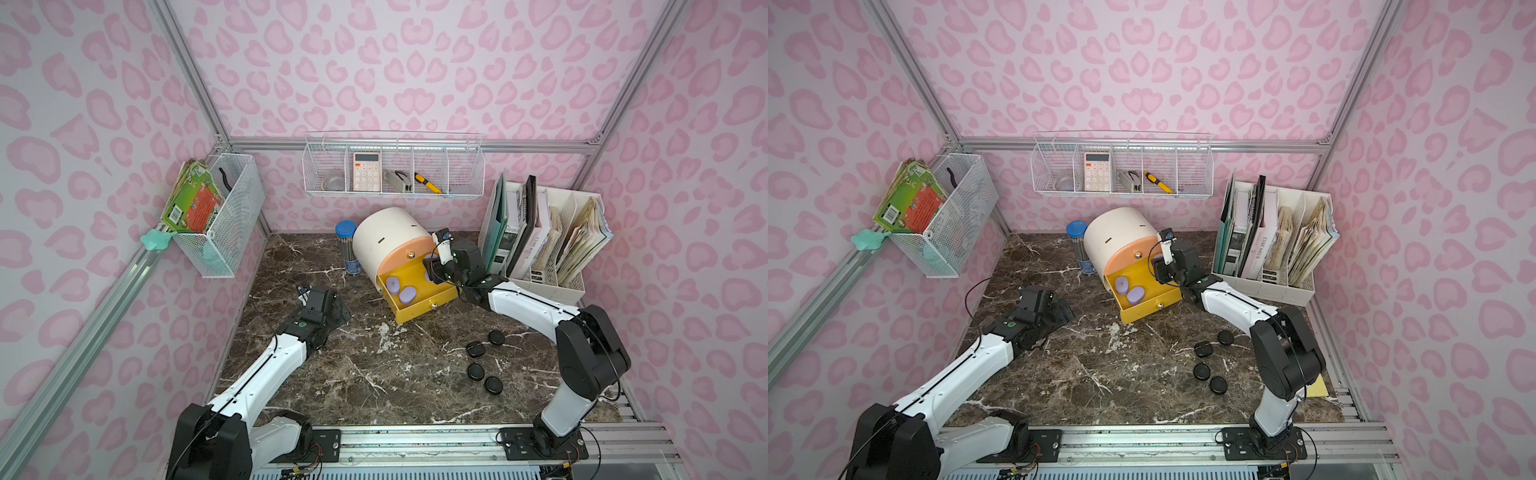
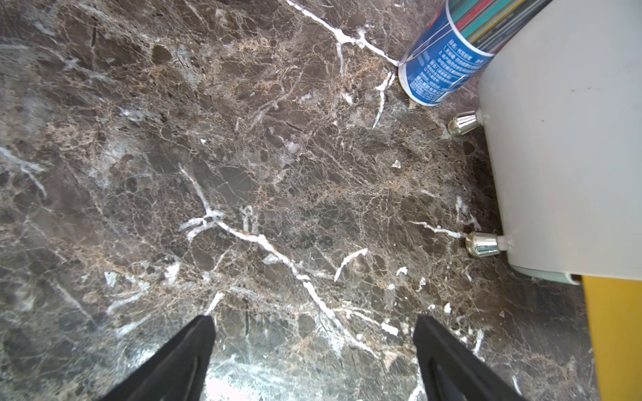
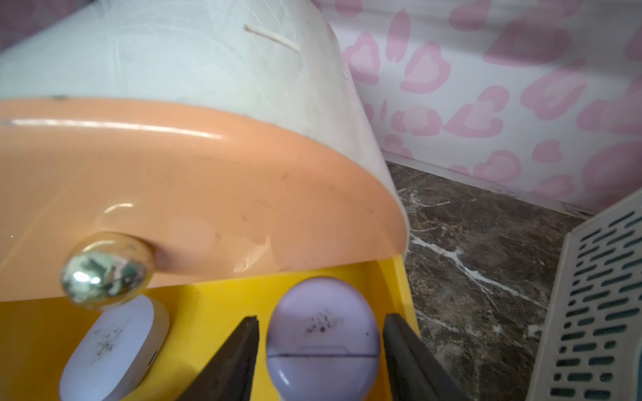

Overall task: Put the bluetooth earphones in the drawer according to color
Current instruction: Place the bluetooth earphone in the drawer.

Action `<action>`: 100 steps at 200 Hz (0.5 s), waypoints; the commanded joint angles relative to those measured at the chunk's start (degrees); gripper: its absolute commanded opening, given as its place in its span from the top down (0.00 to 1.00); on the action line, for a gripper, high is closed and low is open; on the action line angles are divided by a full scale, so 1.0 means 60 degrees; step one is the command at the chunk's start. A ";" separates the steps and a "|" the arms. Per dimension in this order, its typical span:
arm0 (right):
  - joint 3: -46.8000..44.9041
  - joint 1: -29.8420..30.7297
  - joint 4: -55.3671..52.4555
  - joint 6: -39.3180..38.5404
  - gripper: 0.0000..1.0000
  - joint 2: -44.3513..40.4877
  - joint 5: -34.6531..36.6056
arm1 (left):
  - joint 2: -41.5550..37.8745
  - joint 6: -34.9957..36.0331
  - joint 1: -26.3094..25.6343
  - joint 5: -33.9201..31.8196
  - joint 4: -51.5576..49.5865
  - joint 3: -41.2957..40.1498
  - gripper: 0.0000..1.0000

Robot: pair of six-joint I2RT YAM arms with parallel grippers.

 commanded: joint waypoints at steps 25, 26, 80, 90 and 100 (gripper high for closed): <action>0.0192 -0.0002 -0.0426 -0.0020 0.24 -0.0375 -0.0169 | 0.0050 -0.0017 0.0007 0.0322 0.0118 0.0043 0.06; 0.0186 -0.0002 -0.0437 -0.0020 0.24 -0.0392 -0.0169 | 0.0050 -0.0017 -0.0001 0.0335 0.0124 0.0037 0.06; -0.0682 -0.0003 -0.0622 0.0177 0.23 -0.1673 -0.0478 | 0.0284 0.0345 -0.0054 0.1250 0.0276 0.0385 0.07; -0.0966 -0.0006 -0.0657 0.0205 0.23 -0.1978 -0.0542 | 0.0406 0.0368 -0.0094 0.1389 0.0031 0.0701 0.07; -0.1301 -0.0001 -0.0653 0.0263 0.23 -0.2364 -0.0605 | 0.0489 0.0401 -0.0140 0.1578 -0.0166 0.1036 0.07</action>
